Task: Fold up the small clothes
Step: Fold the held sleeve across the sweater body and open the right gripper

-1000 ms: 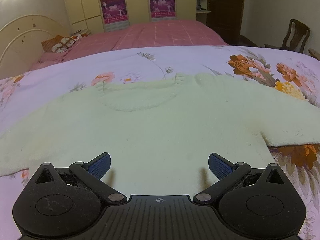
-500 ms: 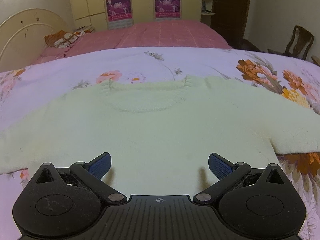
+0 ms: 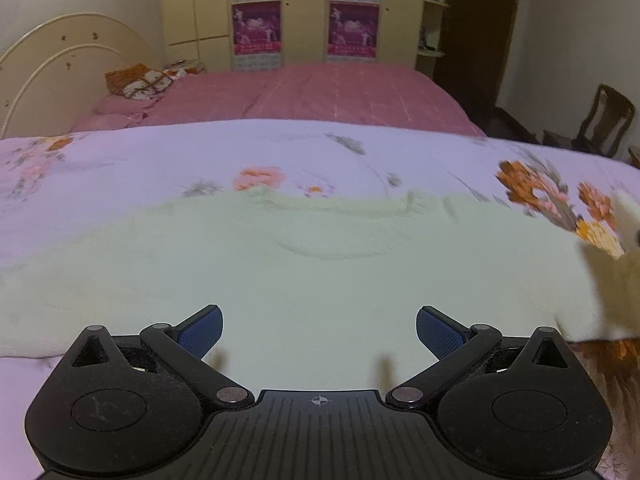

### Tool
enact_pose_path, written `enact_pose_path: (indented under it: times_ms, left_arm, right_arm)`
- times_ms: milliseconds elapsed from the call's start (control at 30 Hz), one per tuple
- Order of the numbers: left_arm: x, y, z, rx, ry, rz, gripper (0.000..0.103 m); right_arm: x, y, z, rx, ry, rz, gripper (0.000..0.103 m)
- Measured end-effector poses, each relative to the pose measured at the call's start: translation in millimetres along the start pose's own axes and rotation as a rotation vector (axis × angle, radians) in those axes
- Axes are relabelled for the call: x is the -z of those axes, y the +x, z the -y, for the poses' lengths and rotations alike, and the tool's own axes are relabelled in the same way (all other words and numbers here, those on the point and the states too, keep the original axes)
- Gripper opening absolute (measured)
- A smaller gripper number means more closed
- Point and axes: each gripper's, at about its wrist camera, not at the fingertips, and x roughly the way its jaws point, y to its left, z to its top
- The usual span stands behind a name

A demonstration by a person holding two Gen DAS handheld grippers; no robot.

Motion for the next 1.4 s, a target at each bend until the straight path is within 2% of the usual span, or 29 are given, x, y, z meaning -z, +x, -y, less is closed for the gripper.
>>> enact_pose_path:
  times_ms: [100,200,333,400,467,533,700,833,900,1100,1167,1267,1400]
  left_arm:
    - [-4,-3,-22,-0.025,-0.037,0.012,0.103]
    - [-5,-4,-46,-0.045,-0.081,0.017,0.103]
    - [-4,0,-72,-0.066,-0.123,0.013,0.103]
    - [-3,2,-81,-0.070,-0.132,0.018,0.103]
    - [-2,6,-88,-0.066,-0.141,0.018,0.103]
    - [-1,10,-93,-0.051,-0.153,0.014,0.103]
    - [6,15,-98,-0.023,-0.160,0.008,0.103]
    - [11,10,-106,-0.042,-0.155,0.015,0.103]
    - [12,7,-113,-0.057,-0.156,0.020,0.103]
    - [15,2,-128,-0.084,-0.174,0.020,0.103]
    - [16,1,-128,-0.082,-0.170,0.024,0.103]
    - [19,4,-120,-0.035,-0.149,0.007,0.103]
    - [24,16,-97,0.133,-0.178,-0.098,0.103]
  right_arm:
    - [3,11,-56,-0.114,-0.079,-0.017,0.008]
    - [17,29,-110,-0.208,-0.160,-0.074,0.008]
    - [42,47,-175,-0.232,-0.311,-0.134,0.010]
    - [50,50,-196,-0.243,-0.367,-0.150,0.018]
    - [54,49,-206,-0.253,-0.389,-0.172,0.033]
    - [51,45,-205,-0.271,-0.373,-0.188,0.042]
    - [41,42,-174,-0.276,-0.186,-0.239,0.045]
    - [39,54,-161,-0.231,-0.061,-0.261,0.049]
    - [46,59,-168,-0.245,-0.067,-0.271,0.050]
    - [59,55,-214,-0.389,-0.152,-0.288,0.052]
    - [59,46,-212,-0.361,-0.170,-0.252,0.051]
    - [54,42,-187,-0.322,-0.110,-0.257,0.051]
    - [48,27,-152,-0.223,-0.078,-0.223,0.051]
